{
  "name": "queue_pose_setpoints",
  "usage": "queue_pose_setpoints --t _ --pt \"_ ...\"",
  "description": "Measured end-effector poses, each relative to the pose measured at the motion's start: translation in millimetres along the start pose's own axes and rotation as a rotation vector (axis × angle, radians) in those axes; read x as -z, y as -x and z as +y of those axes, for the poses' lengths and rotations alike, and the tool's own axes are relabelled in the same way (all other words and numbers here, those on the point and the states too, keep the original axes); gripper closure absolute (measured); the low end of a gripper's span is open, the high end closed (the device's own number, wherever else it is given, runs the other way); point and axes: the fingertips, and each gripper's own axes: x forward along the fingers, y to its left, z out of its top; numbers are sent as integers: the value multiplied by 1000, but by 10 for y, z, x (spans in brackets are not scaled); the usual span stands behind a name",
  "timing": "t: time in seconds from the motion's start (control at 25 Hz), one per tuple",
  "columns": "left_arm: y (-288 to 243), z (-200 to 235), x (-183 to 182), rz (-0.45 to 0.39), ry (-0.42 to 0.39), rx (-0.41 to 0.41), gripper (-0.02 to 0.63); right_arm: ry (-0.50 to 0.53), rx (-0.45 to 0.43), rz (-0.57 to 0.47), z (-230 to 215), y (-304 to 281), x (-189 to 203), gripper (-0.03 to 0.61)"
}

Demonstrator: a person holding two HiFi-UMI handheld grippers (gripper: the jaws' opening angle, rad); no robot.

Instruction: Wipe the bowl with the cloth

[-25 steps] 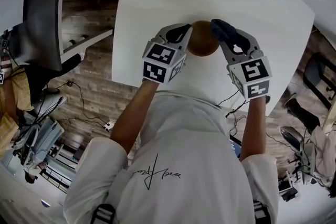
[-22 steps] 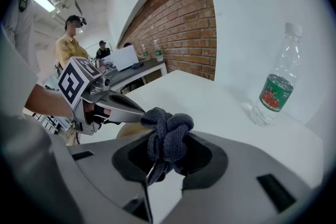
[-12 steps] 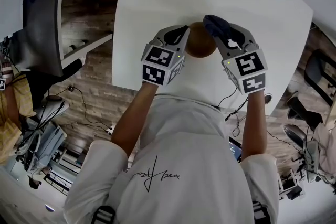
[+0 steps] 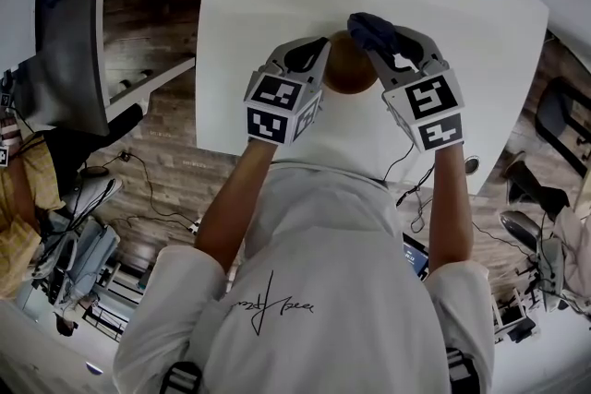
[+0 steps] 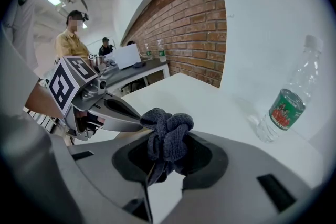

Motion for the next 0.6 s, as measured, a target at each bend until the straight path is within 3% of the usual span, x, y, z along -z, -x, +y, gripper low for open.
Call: queue_pose_setpoints --t 0.6 --pt "-12 9 -11 -3 9 1 607 37 -14 -7 60 -131 -153 474"
